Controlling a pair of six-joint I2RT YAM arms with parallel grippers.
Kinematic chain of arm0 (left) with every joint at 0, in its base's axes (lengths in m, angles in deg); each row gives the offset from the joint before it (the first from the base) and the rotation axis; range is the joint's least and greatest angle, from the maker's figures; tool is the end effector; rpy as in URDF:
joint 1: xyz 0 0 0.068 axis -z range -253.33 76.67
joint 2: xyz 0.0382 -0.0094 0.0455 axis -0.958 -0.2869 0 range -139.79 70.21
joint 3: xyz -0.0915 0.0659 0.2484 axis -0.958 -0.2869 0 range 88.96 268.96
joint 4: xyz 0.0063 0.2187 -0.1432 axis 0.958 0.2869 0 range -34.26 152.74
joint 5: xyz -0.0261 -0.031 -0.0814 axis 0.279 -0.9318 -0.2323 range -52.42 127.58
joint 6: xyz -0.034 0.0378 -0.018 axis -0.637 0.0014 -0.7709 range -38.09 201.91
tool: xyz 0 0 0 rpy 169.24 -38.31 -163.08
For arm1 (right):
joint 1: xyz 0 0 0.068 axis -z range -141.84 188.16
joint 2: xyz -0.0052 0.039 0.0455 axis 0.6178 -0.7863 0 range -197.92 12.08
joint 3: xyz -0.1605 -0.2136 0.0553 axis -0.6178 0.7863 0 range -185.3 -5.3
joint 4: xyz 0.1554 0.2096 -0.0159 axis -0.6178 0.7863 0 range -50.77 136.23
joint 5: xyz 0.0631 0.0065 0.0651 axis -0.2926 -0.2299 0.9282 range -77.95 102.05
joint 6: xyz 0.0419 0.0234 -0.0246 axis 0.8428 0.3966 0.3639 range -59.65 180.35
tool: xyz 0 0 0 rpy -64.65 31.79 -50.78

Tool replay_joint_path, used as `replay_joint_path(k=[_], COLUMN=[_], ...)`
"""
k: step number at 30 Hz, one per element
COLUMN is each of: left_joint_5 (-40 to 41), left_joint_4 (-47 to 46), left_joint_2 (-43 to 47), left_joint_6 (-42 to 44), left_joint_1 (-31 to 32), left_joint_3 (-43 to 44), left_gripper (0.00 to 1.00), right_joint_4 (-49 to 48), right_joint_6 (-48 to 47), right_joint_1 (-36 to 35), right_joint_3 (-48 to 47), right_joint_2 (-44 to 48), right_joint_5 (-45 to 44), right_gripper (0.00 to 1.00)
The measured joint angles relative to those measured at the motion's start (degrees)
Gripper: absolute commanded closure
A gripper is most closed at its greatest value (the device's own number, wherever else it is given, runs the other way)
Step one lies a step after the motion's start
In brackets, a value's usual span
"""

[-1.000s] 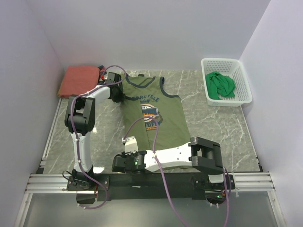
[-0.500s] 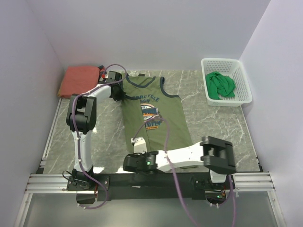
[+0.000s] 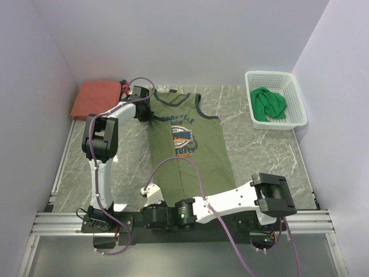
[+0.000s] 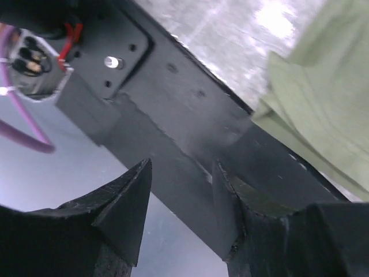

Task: Fold and stack the tank tops
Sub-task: Fold the tank top

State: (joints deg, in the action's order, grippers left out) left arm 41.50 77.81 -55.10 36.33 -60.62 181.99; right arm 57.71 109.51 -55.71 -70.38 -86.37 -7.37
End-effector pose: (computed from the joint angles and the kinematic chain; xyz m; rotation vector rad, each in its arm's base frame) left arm 0.4645 -0.1022 0.1598 -0.7476 2.4350 -0.3227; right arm -0.0126 0.3629 0.2054 -0.8242 2.3987 0.6930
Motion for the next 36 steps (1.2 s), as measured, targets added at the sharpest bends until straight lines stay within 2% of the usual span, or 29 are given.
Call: replay_joint_path(k=[3,6,8,14,21,27,31,33,36], left_joint_5=[-0.02,-0.07,-0.15,-0.59,-1.2,-1.31,-1.33,-1.36,-1.46], left_joint_4=[-0.11,-0.39,-0.61,-1.03,-1.09,-1.22,-1.22,-1.22,-1.22], left_joint_2=[0.0,0.02,0.02,0.11,0.11,0.11,0.11,0.11,0.11], left_joint_6=[0.13,0.15,0.17,0.52,0.55,0.55,0.55,0.55,0.57], left_joint_1=[0.0,0.0,0.0,-0.13,-0.26,-0.26,-0.26,-0.28,-0.33], left_joint_3=[-0.02,-0.17,-0.26,-0.48,-0.5,-0.57,-0.57,-0.57,-0.57], left_gripper=[0.89,0.89,0.89,0.89,0.89,0.89,0.89,0.89,0.89], right_joint_4=[3.21,7.69,10.64,14.08,20.41,24.28,25.4,25.7,25.24], right_joint_6=[0.68,1.38,1.75,1.95,2.38,2.89,3.06,3.21,3.21], right_joint_1=[-0.42,0.33,1.44,6.49,7.93,6.73,6.01,5.75,5.6], right_joint_3=[-0.09,-1.25,-3.56,-14.03,-18.21,-20.26,-21.07,-21.07,-20.46], right_joint_2=[0.57,0.92,0.55,-6.34,-14.36,-16.94,-17.16,-17.2,-17.2], right_joint_5=[-2.54,-6.05,-7.89,-10.16,-10.69,-12.33,-12.72,-12.66,-12.33], right_gripper=[0.49,0.65,0.69,0.63,0.55,0.56,0.7,0.7,0.64])
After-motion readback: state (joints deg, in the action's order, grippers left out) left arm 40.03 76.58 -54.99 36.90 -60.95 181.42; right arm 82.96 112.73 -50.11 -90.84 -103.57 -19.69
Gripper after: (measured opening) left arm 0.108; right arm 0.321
